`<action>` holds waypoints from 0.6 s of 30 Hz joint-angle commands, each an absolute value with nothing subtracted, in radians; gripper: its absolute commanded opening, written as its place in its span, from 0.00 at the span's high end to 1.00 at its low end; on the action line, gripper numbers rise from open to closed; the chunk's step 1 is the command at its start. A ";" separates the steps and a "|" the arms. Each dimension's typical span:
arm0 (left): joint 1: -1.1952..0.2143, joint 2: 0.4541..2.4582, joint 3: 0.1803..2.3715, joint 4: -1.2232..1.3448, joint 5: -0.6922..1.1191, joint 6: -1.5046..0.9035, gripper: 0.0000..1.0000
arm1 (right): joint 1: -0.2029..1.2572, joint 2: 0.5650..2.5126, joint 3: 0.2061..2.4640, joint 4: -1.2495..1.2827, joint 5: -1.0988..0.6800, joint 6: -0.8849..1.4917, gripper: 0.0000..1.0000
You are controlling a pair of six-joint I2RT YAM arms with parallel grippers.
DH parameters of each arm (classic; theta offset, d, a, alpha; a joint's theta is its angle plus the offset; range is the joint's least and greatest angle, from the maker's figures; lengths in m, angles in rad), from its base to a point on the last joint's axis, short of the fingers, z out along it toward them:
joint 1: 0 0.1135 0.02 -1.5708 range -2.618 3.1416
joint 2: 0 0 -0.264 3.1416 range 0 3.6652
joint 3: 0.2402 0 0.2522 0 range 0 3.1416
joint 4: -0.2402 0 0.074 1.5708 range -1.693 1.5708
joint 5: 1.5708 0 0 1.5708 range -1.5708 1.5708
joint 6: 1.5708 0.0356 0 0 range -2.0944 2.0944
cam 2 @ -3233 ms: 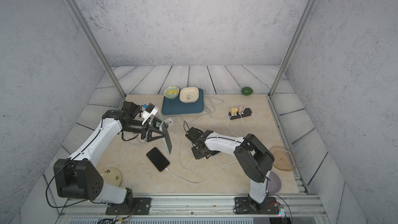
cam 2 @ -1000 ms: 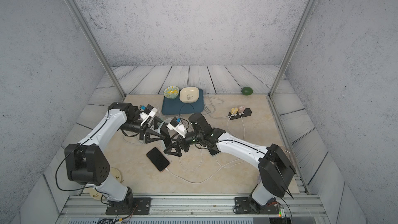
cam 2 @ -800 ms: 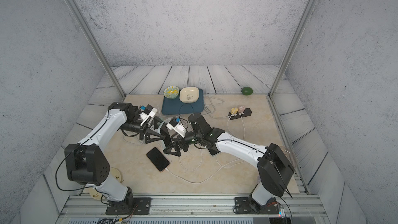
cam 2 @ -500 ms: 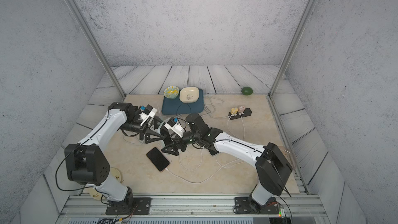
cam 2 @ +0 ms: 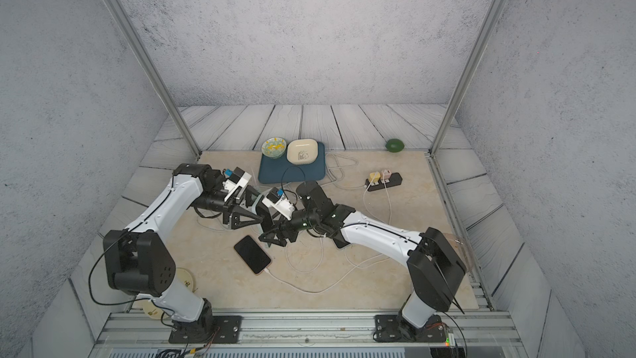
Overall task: Unplug the charging cable from the phone
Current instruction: Place the phone at the center of the board.
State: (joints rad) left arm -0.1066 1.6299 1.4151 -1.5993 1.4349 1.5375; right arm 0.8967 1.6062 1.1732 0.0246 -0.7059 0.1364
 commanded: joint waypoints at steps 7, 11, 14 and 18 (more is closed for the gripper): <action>-0.097 1.604 1.421 -1.778 1.486 1.595 0.02 | 0.907 1.586 1.156 0.066 -0.750 0.141 0.54; -0.093 1.598 1.412 -1.777 1.485 1.614 0.02 | 0.905 1.572 1.136 0.069 -0.753 0.141 0.54; -0.089 1.600 1.404 -1.777 1.477 1.633 0.02 | 0.904 1.552 1.114 0.069 -0.751 0.139 0.54; -0.080 1.608 1.396 -1.778 1.470 1.653 0.02 | 0.895 1.515 1.074 0.063 -0.733 0.141 0.55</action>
State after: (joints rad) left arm -0.0940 1.6215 1.4078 -1.5993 1.4559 1.6135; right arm 0.9001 1.5833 1.0889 0.0254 -0.7193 0.1406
